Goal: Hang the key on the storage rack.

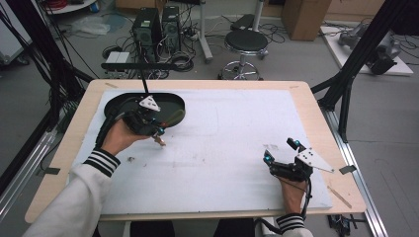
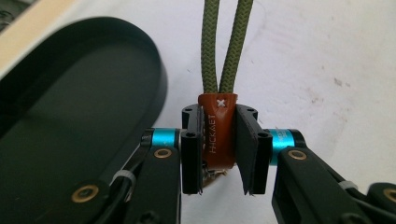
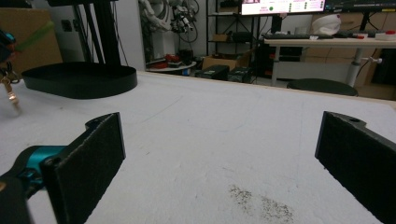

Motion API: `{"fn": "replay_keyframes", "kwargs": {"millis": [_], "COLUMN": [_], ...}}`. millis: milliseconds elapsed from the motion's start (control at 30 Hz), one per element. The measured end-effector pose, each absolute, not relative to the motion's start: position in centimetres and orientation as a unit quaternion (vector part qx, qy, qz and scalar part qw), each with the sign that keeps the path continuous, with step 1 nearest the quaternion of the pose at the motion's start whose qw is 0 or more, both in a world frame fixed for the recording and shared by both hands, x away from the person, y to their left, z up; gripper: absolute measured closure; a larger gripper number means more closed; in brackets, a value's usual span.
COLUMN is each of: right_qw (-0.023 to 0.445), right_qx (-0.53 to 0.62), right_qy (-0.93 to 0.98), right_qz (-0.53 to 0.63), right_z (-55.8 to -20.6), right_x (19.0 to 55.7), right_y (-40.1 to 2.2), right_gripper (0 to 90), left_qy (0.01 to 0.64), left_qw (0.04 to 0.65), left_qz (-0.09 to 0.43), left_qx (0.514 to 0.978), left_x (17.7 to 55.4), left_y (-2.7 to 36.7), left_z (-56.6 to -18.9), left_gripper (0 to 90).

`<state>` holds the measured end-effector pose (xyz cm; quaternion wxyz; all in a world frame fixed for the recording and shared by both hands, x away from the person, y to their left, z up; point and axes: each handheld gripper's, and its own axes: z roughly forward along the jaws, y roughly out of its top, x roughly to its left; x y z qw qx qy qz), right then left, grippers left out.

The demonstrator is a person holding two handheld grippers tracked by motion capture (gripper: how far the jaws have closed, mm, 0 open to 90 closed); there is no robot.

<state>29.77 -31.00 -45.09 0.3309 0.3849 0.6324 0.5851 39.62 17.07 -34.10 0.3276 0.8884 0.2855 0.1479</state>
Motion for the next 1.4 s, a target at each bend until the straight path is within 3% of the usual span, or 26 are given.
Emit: {"fn": "replay_keyframes", "kwargs": {"millis": [567,833,1400], "right_qw": [0.333,0.331,0.331], "right_qx": [0.384,0.386,0.388], "right_qy": [0.633,0.634,0.634], "right_qz": [0.583,0.583,0.581], "right_z": [-45.1,-45.1,-45.1], "right_x": [29.8,29.8,29.8], "right_y": [-31.0,-31.0,-30.9], "right_gripper": [0.5,0.5,0.5], "left_qy": [0.37,0.4,0.455], "left_qw": [0.415,0.475,0.482], "left_qz": [0.231,0.272,0.324], "left_qx": [0.798,0.735,0.675], "left_x": [38.8,39.0,41.3], "left_y": [23.2,25.0,27.1], "left_z": [-32.8,-32.2,-33.1], "left_gripper": [73.0,73.0,73.1]}}
